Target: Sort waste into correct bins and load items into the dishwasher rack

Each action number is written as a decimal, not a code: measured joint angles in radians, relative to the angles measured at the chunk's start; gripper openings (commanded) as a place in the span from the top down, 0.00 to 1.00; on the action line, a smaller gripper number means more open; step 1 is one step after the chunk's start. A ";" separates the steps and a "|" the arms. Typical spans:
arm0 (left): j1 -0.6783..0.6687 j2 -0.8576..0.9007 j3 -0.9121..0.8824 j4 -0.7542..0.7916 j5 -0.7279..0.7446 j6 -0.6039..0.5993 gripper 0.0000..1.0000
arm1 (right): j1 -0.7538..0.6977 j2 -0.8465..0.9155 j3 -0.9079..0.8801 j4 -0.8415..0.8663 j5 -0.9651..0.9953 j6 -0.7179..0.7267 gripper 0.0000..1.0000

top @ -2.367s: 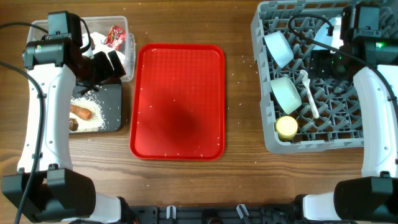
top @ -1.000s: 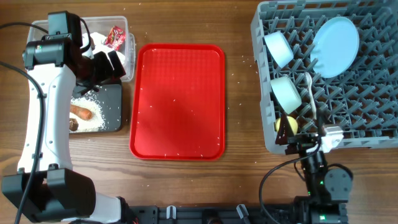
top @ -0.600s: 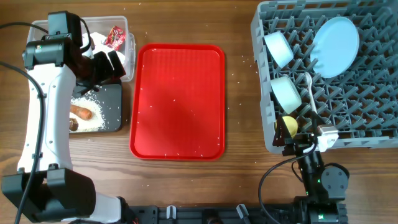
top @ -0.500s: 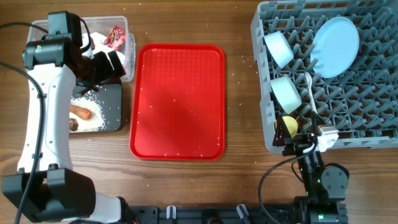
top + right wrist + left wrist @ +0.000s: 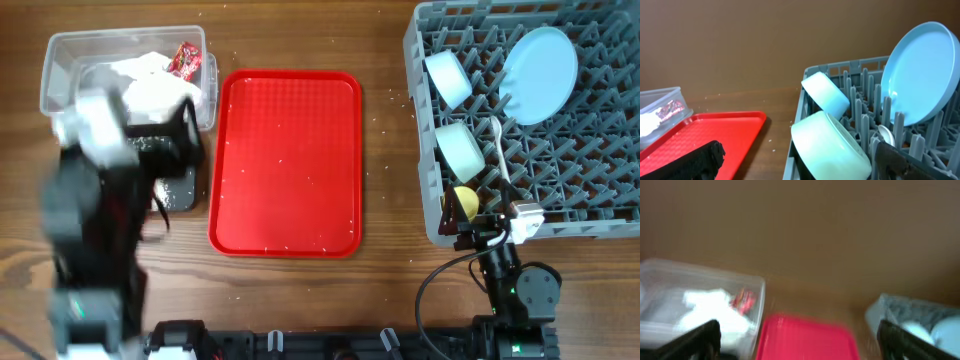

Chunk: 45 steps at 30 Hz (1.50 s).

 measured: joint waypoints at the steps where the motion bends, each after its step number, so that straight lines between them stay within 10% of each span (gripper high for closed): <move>1: 0.001 -0.090 -0.106 0.058 0.006 0.001 0.00 | 0.000 0.000 0.000 -0.001 0.000 0.000 0.00; 13: 0.030 -0.653 -0.835 0.361 0.030 -0.016 0.00 | 0.000 0.000 0.000 -0.001 0.000 0.003 0.00; 45: 0.030 -0.706 -0.866 0.246 0.028 -0.019 0.00 | 0.000 0.000 0.000 -0.001 0.000 0.006 0.00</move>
